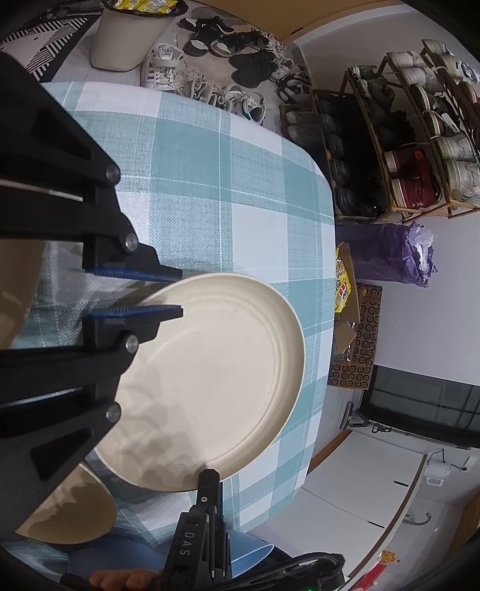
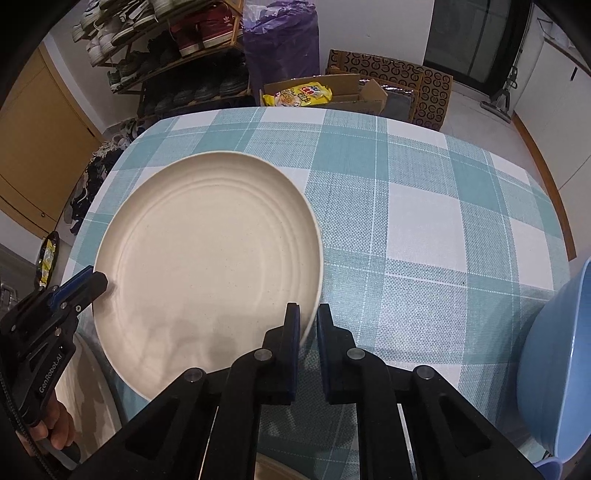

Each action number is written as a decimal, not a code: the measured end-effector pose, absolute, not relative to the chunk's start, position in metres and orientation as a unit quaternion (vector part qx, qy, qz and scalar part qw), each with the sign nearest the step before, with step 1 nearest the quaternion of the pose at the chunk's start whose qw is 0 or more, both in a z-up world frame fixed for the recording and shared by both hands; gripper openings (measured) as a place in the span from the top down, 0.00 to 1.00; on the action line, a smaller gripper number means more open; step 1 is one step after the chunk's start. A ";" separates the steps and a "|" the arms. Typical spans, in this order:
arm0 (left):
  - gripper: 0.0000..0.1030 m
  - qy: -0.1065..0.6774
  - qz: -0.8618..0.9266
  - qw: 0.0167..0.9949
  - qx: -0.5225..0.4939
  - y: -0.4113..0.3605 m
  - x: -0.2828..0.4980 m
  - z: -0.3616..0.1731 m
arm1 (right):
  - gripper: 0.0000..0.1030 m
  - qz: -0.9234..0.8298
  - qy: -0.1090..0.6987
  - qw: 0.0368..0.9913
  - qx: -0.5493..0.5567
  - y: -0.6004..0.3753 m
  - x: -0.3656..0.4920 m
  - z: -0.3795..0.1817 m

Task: Organize plates and bowls
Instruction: 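Lift the cream plate with both grippers and carry it over another plate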

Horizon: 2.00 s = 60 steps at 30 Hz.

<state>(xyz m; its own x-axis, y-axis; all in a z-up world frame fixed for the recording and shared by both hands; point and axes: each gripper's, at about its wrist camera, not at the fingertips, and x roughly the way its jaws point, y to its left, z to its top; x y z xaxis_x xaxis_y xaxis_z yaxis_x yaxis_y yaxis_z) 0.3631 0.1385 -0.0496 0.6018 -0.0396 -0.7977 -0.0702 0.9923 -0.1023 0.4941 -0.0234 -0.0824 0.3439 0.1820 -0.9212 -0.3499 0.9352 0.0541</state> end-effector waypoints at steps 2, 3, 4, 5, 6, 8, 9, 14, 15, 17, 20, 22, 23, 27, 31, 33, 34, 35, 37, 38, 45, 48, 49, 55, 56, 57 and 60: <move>0.90 0.443 0.009 0.894 -0.062 0.138 0.361 -0.046 | 0.91 0.164 0.544 0.819 -0.076 -0.023 0.491 -0.078; 0.90 0.441 0.010 0.895 -0.063 0.138 0.359 -0.044 | 0.91 0.166 0.542 0.821 -0.077 -0.023 0.490 -0.076; 0.90 0.439 0.010 0.896 -0.064 0.139 0.358 -0.042 | 0.91 0.166 0.540 0.821 -0.077 -0.024 0.488 -0.074; 0.90 0.437 0.010 0.897 -0.064 0.139 0.356 -0.039 | 0.91 0.167 0.538 0.823 -0.077 -0.024 0.487 -0.071; 0.90 0.435 0.011 0.898 -0.064 0.138 0.355 -0.037 | 0.91 0.167 0.536 0.824 -0.077 -0.024 0.485 -0.069; 0.90 0.431 0.012 0.900 -0.061 0.136 0.351 -0.032 | 0.91 0.169 0.532 0.826 -0.074 -0.025 0.482 -0.063; 0.90 0.429 0.012 0.901 -0.060 0.135 0.349 -0.029 | 0.91 0.170 0.530 0.828 -0.074 -0.026 0.480 -0.060; 0.90 0.417 0.011 0.907 -0.060 0.133 0.338 -0.012 | 0.91 0.174 0.517 0.835 -0.072 -0.030 0.467 -0.044; 0.90 0.414 0.011 0.908 -0.058 0.131 0.335 -0.009 | 0.91 0.174 0.515 0.837 -0.072 -0.031 0.465 -0.042; 0.90 0.409 0.010 0.911 -0.056 0.129 0.330 -0.002 | 0.91 0.175 0.510 0.839 -0.071 -0.033 0.459 -0.035; 0.90 0.402 0.009 0.914 -0.056 0.127 0.322 0.006 | 0.91 0.178 0.503 0.843 -0.070 -0.037 0.450 -0.027; 0.90 0.399 0.008 0.915 -0.058 0.125 0.317 0.012 | 0.91 0.180 0.501 0.844 -0.067 -0.040 0.444 -0.022; 0.90 0.397 0.006 0.916 -0.058 0.123 0.314 0.015 | 0.91 0.180 0.499 0.845 -0.067 -0.042 0.441 -0.019; 0.90 0.390 0.003 0.919 -0.053 0.115 0.303 0.024 | 0.91 0.180 0.492 0.849 -0.064 -0.049 0.429 -0.010; 0.90 0.384 0.001 0.922 -0.052 0.109 0.291 0.032 | 0.91 0.184 0.485 0.853 -0.062 -0.056 0.414 0.000; 0.90 0.380 0.000 0.923 -0.052 0.107 0.284 0.036 | 0.91 0.185 0.481 0.855 -0.061 -0.059 0.407 0.004; 0.90 0.379 0.000 0.924 -0.052 0.106 0.281 0.038 | 0.91 0.186 0.479 0.856 -0.061 -0.060 0.404 0.005; 0.90 0.378 0.001 0.924 -0.053 0.105 0.278 0.039 | 0.91 0.187 0.477 0.857 -0.059 -0.061 0.400 0.006; 0.90 0.376 0.001 0.925 -0.052 0.104 0.272 0.041 | 0.91 0.188 0.476 0.857 -0.059 -0.063 0.395 0.007; 0.90 0.374 0.002 0.926 -0.050 0.102 0.268 0.043 | 0.91 0.188 0.475 0.857 -0.060 -0.063 0.392 0.007; 0.90 0.365 0.002 0.930 -0.049 0.095 0.244 0.049 | 0.90 0.195 0.469 0.859 -0.060 -0.071 0.369 0.008; 0.90 0.362 0.001 0.931 -0.047 0.091 0.235 0.052 | 0.90 0.197 0.465 0.861 -0.059 -0.076 0.361 0.009; 0.90 0.360 0.000 0.932 -0.047 0.090 0.231 0.052 | 0.90 0.197 0.464 0.862 -0.058 -0.078 0.358 0.009; 0.90 0.356 -0.002 0.934 -0.043 0.082 0.217 0.054 | 0.90 0.200 0.461 0.863 -0.054 -0.086 0.344 0.006; 0.90 0.355 -0.003 0.934 -0.042 0.081 0.214 0.054 | 0.90 0.201 0.460 0.863 -0.054 -0.088 0.342 0.005; 0.90 0.354 -0.003 0.934 -0.040 0.079 0.212 0.053 | 0.90 0.201 0.459 0.864 -0.054 -0.089 0.339 0.004; 0.90 0.353 -0.004 0.935 -0.036 0.077 0.206 0.052 | 0.90 0.203 0.456 0.865 -0.052 -0.092 0.331 0.003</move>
<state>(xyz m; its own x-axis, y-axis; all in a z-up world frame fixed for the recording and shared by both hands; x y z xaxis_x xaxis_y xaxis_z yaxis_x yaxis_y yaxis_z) 0.2059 0.0766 0.0524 0.7514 -0.0321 -0.6591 -0.0184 0.9974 -0.0696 0.3313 -0.0921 0.0029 0.5018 0.3026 -0.8103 -0.3984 0.9124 0.0940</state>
